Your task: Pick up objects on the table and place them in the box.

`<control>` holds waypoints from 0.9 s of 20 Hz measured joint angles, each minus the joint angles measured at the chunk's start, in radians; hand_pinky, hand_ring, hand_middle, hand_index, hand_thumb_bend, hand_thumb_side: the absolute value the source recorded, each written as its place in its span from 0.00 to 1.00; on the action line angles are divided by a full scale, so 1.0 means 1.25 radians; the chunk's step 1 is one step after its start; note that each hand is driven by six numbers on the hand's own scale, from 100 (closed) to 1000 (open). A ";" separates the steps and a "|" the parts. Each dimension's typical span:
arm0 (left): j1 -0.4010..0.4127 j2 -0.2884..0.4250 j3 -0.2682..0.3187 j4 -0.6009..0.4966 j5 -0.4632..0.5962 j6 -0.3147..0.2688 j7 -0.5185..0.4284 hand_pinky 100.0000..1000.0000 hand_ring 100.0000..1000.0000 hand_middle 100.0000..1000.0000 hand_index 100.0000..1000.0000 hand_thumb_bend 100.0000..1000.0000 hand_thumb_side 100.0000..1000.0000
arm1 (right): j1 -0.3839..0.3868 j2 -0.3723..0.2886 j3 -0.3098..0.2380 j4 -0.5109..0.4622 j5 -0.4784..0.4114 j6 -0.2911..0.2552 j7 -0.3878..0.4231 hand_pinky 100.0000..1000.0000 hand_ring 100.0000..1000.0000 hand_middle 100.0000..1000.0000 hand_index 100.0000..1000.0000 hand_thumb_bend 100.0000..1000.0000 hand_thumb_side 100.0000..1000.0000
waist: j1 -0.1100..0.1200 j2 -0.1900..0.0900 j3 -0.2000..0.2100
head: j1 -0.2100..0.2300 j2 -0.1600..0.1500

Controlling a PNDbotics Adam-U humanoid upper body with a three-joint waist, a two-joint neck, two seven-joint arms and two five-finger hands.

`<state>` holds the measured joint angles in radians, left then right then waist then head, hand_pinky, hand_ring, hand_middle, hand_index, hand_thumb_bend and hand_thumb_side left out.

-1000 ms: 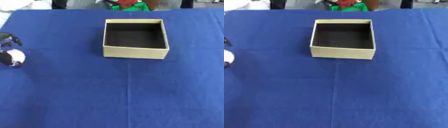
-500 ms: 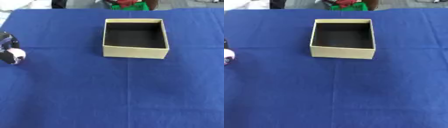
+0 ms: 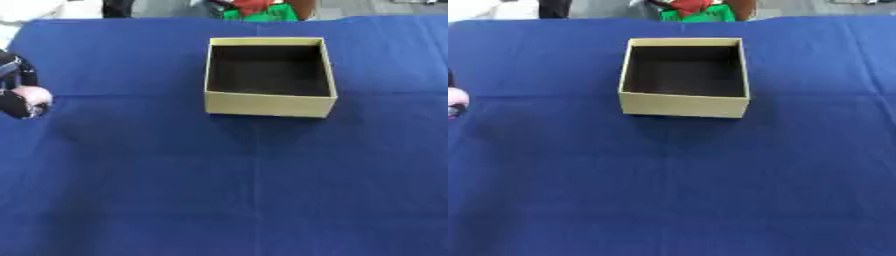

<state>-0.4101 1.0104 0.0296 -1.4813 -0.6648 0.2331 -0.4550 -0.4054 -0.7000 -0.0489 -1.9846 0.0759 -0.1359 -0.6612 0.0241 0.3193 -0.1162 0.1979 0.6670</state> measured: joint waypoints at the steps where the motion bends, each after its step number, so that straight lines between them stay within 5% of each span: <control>1: -0.014 0.004 -0.001 -0.009 -0.002 -0.002 -0.002 0.26 0.36 0.43 0.46 0.28 0.00 | 0.000 0.000 0.000 0.000 0.000 0.000 0.000 0.73 0.70 0.76 0.86 0.16 1.00 | 0.000 -0.001 0.000 | -0.001 0.000; 10: -0.203 0.003 -0.063 -0.080 -0.019 -0.049 -0.052 0.26 0.34 0.42 0.44 0.22 0.02 | -0.007 -0.001 0.001 0.000 -0.001 0.000 0.005 0.73 0.70 0.76 0.86 0.15 1.00 | 0.008 -0.013 -0.001 | -0.015 0.005; 18: -0.394 -0.125 -0.144 -0.061 -0.040 -0.091 -0.099 0.27 0.36 0.42 0.45 0.27 0.00 | -0.016 -0.001 0.006 0.000 -0.008 -0.001 0.014 0.73 0.70 0.76 0.86 0.15 1.00 | 0.011 -0.016 -0.011 | -0.021 0.007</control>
<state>-0.9030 0.8544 -0.1505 -1.5578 -0.7143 0.1193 -0.5788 -0.4247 -0.7008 -0.0408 -1.9846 0.0661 -0.1376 -0.6438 0.0379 0.2988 -0.1302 0.1723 0.6754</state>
